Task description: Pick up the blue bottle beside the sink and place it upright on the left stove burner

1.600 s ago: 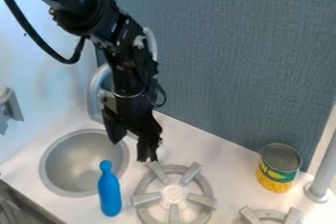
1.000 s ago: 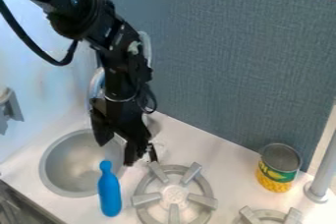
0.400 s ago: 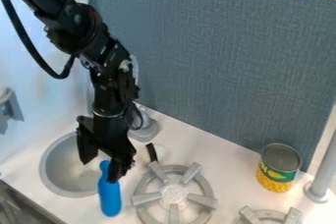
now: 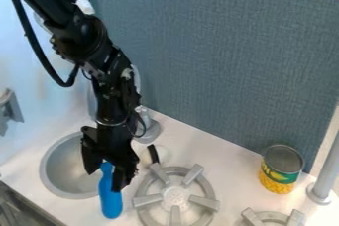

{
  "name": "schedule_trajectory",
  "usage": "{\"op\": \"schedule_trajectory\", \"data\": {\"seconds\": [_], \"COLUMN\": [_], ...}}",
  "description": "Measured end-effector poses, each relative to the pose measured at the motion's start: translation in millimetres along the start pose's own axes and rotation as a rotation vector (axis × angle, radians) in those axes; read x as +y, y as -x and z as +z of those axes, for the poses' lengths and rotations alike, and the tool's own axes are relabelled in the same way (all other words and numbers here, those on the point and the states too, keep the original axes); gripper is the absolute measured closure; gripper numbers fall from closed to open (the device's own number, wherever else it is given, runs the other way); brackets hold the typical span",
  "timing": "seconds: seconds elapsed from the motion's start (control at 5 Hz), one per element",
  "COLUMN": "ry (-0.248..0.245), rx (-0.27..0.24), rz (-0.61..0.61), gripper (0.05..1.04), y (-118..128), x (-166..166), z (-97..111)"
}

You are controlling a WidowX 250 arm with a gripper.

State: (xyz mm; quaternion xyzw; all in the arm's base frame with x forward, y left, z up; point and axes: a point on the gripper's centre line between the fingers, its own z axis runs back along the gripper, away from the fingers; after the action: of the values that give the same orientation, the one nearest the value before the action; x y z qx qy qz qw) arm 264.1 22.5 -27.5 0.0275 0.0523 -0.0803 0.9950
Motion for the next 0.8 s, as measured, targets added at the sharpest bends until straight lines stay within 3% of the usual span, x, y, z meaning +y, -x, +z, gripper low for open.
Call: {"op": "schedule_trajectory", "data": {"seconds": [0.2, 0.4, 0.6, 0.8], "ry": [-0.006, -0.008, -0.013, -0.015], "rx": [0.005, -0.007, -0.007, -0.060], "rz": [0.024, 0.025, 0.042, 0.059], "gripper": [0.228, 0.527, 0.729, 0.737], "y": [-7, -9, -9, -10], "x": [1, 2, 2, 3], "z": [-6, -6, -6, 20]}}
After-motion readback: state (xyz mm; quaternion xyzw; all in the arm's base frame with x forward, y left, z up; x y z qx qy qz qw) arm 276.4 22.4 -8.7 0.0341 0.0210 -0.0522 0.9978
